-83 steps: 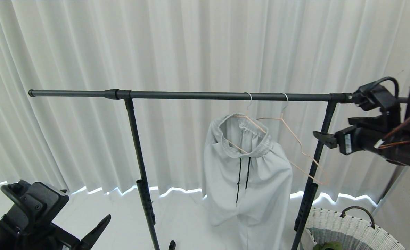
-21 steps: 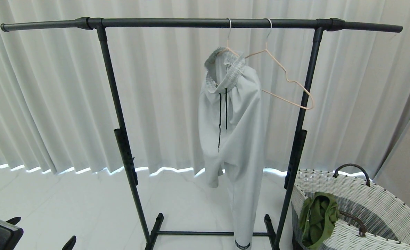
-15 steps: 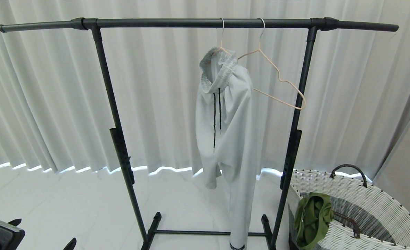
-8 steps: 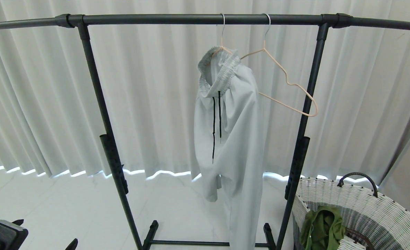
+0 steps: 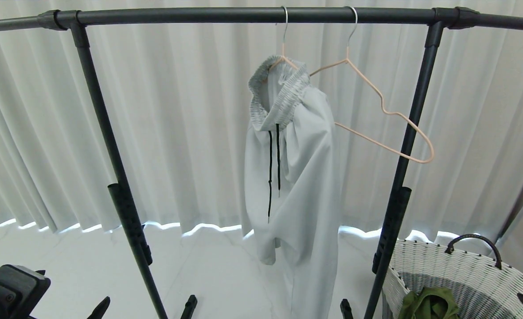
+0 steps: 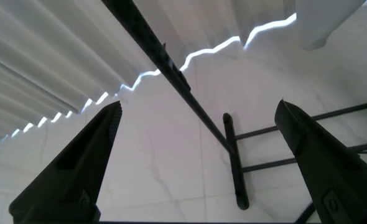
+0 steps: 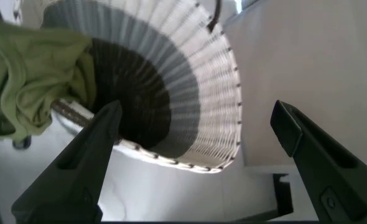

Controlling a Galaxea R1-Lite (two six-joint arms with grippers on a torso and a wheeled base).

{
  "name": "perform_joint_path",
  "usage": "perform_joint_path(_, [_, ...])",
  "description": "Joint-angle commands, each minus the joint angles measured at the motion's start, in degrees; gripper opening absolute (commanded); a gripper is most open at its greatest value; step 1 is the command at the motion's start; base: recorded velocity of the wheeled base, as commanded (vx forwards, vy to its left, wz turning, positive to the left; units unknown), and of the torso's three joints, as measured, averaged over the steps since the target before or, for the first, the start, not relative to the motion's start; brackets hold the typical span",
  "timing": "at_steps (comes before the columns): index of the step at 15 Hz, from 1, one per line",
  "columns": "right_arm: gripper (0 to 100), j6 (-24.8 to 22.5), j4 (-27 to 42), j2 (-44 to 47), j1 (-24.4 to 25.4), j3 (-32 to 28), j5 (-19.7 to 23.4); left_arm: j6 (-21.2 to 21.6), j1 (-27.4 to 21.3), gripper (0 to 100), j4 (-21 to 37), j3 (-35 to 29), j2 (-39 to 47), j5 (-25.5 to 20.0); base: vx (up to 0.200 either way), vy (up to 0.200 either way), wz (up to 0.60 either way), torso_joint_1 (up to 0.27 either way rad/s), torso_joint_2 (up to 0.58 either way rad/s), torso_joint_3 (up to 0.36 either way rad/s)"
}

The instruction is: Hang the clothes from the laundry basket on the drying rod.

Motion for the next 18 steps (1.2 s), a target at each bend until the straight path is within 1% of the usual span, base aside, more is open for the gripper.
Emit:
perform_joint_path(1, [100, -0.01, -1.32, 7.5, 1.81, 0.37, 0.07, -0.54, -0.01, 100, 0.02, 0.48, 1.59, -0.08, 0.0, 0.0, 0.0, 0.0, 0.0, 0.0])
perform_joint_path(3, [100, 0.08, -3.7, 12.33, 3.13, 0.54, 0.33, -2.03, -0.01, 100, 0.02, 0.3, 3.17, -0.34, 0.0, 0.0, 0.0, 0.0, 0.0, 0.0])
perform_joint_path(4, [100, 0.08, -10.2, 19.1, 4.98, 0.63, 1.48, -3.97, -0.01, 100, 0.02, -1.11, 5.45, -0.34, 0.0, 0.0, 0.0, 0.0, 0.0, 0.0])
perform_joint_path(5, [100, -0.01, -14.33, 22.62, 6.03, 0.8, 2.18, -4.93, -0.01, 100, 0.02, -1.72, 6.51, -0.34, 0.0, 0.0, 0.0, 0.0, 0.0, 0.0])
perform_joint_path(6, [100, -0.01, -20.75, 27.98, 8.32, 1.51, 4.29, -5.37, -0.27, 100, 0.02, -1.81, 7.56, -0.34, 0.0, 0.0, 0.0, 0.0, 0.0, 0.0])
perform_joint_path(7, [100, -0.27, -24.44, 31.32, 10.08, 1.6, 6.75, -5.46, -1.24, 100, 0.02, -1.46, 7.56, -0.34, 0.0, 0.0, 0.0, 0.0, 0.0, 0.0])
perform_joint_path(8, [100, -0.36, -26.46, 33.95, 11.66, 1.51, 8.15, -5.72, -2.38, 100, 0.02, -0.58, 7.21, -0.34, 0.0, 0.0, 0.0, 0.0, 0.0, 0.0])
perform_joint_path(9, [100, -0.27, -27.34, 35.98, 12.89, 1.33, 8.68, -5.9, -3.17, 100, 0.02, 0.39, 6.6, -0.34, 0.0, 0.0, 0.0, 0.0, 0.0, 0.0])
perform_joint_path(11, [100, -0.27, -27.95, 38.79, 14.21, 1.24, 9.91, -5.9, -3.17, 100, 0.02, 1.62, 6.07, -0.34, 0.0, 0.0, 0.0, 0.0, 0.0, 0.0])
perform_joint_path(13, [100, -0.27, -27.95, 39.4, 14.21, 1.16, 12.64, -5.81, -3.17, 100, 0.02, 1.8, 5.81, -0.34, 0.0, 0.0, 0.0, 0.0, 0.0, 0.0])
perform_joint_path(16, [100, -0.19, -27.95, 40.72, 13.85, 0.98, 12.46, -5.64, -3.17, 100, 0.02, 1.88, 5.98, -0.34, 0.0, 0.0, 0.0, 0.0, 0.0, 0.0])
perform_joint_path(18, [100, -0.19, -28.04, 42.3, 13.24, -0.95, 12.29, -5.64, -3.26, 100, 0.02, 1.97, 5.98, -0.34, 0.0, 0.0, 0.0, 0.0, 0.0, 0.0])
